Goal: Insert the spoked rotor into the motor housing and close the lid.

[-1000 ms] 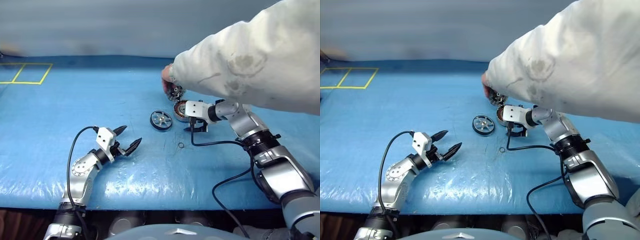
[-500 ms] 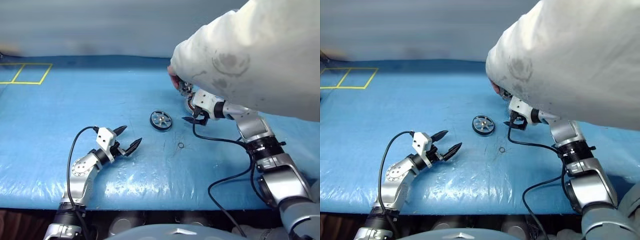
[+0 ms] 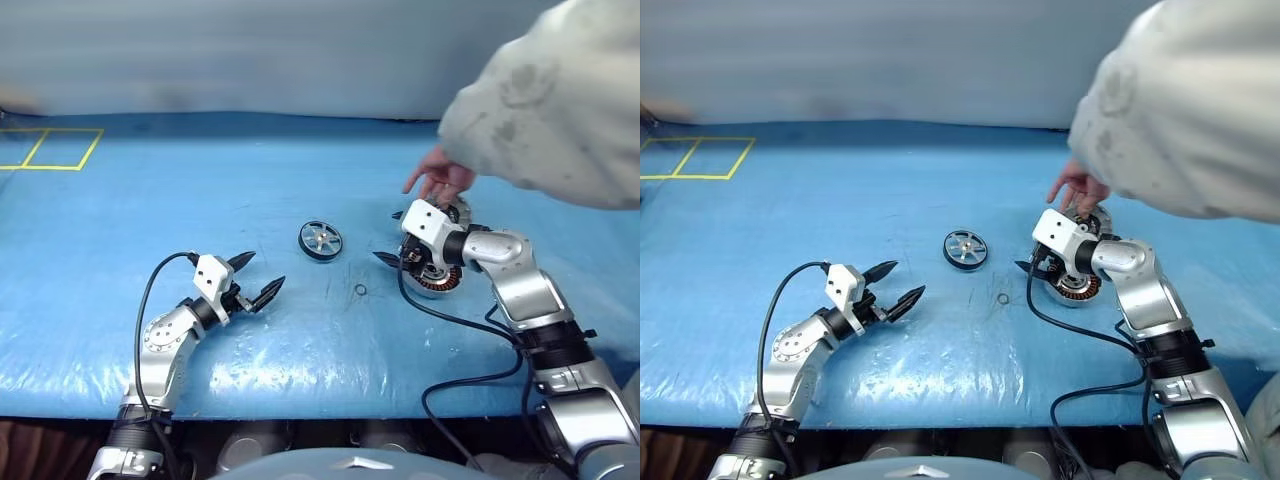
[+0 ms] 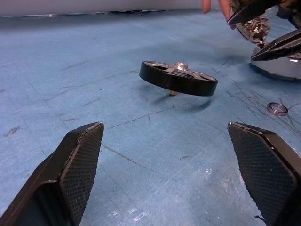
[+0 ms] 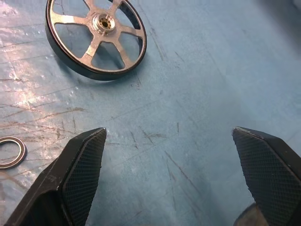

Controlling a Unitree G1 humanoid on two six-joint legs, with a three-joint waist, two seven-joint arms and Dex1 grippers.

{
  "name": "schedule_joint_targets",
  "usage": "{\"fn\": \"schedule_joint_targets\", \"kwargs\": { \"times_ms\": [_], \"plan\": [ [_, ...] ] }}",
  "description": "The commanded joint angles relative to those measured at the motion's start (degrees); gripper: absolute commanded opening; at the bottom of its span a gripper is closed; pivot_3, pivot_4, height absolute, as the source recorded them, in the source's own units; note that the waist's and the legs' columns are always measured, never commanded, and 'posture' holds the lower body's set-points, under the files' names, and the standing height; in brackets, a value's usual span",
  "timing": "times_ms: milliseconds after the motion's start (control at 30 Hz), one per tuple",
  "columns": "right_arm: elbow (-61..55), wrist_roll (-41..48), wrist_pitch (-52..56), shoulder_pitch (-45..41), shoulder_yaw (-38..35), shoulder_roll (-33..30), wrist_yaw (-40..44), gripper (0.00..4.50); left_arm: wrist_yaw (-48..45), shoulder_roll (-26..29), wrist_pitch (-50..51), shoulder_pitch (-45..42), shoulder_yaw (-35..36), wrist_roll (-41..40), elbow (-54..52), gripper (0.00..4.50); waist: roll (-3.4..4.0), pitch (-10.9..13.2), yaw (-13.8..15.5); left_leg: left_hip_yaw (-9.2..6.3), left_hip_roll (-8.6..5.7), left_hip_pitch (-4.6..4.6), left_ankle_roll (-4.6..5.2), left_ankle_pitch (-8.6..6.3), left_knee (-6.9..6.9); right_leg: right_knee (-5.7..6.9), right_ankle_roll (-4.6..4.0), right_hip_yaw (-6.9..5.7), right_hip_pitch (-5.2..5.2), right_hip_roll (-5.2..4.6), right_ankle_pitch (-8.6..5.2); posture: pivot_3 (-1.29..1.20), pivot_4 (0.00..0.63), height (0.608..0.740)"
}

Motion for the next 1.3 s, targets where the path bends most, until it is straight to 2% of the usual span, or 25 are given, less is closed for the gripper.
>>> {"fn": "schedule_joint_targets", "kwargs": {
  "times_ms": [33, 200, 533, 933, 1267, 1300],
  "plan": [
    [-6.0, 2.6, 2.4, 2.1, -2.9, -1.2, -0.2, 4.47, -0.1, 0.0, -1.1, -0.5, 0.0, 0.1, -1.2, 4.50, 0.00, 0.0, 0.3, 0.00, 0.00, 0.00, 0.01, -0.01, 0.00, -0.01, 0.01, 0.00, 0.00, 0.00, 0.00, 0.00, 0.150, 0.740],
    [-13.6, 8.0, 7.5, 7.1, -6.7, -2.3, 0.2, 4.47, -0.1, -0.2, -1.1, 0.0, -0.1, 0.1, -1.2, 4.50, 0.00, 0.0, 0.5, 0.01, 0.00, -0.01, -0.07, -0.07, 0.01, -0.03, 0.03, 0.01, 0.00, 0.00, 0.02, 0.00, 0.150, 0.740],
    [-22.8, 7.5, 14.1, 18.1, -8.9, -12.6, 0.3, 4.47, -0.6, 0.2, -0.6, -0.6, -0.2, 0.0, -1.0, 4.50, 0.04, 0.0, 1.1, 0.05, 0.01, -0.07, -0.06, -0.14, 0.16, -0.04, 0.07, 0.01, 0.03, -0.01, 0.03, 0.00, 0.150, 0.740],
    [-21.3, 4.8, 14.3, 18.8, -4.4, -18.0, 1.6, 4.47, -0.7, 0.5, -0.1, -0.9, -0.3, 0.0, -1.3, 4.50, 0.03, 0.0, 1.1, 0.06, 0.00, -0.27, -0.02, -0.17, 0.42, -0.05, 0.19, -0.02, -0.02, 0.00, 0.10, 0.00, 0.150, 0.740],
    [-16.1, 3.7, 14.2, 18.0, -0.3, -18.0, 2.5, 4.47, -0.2, -0.1, -0.4, -0.3, -0.5, 0.1, -1.4, 4.50, 0.02, 0.0, 1.2, 0.05, -0.01, -0.36, 0.01, -0.19, 0.56, -0.08, 0.26, -0.03, -0.03, 0.00, 0.15, 0.00, 0.150, 0.740],
    [-15.4, 3.3, 14.0, 17.8, 0.1, -18.0, 2.5, 4.10, -0.2, -0.1, -0.4, -0.3, -0.5, 0.0, -1.4, 4.50, 0.02, 0.0, 1.2, 0.05, -0.01, -0.36, 0.01, -0.19, 0.57, -0.08, 0.27, -0.03, -0.02, -0.01, 0.15, 0.00, 0.150, 0.740]
  ]
}}
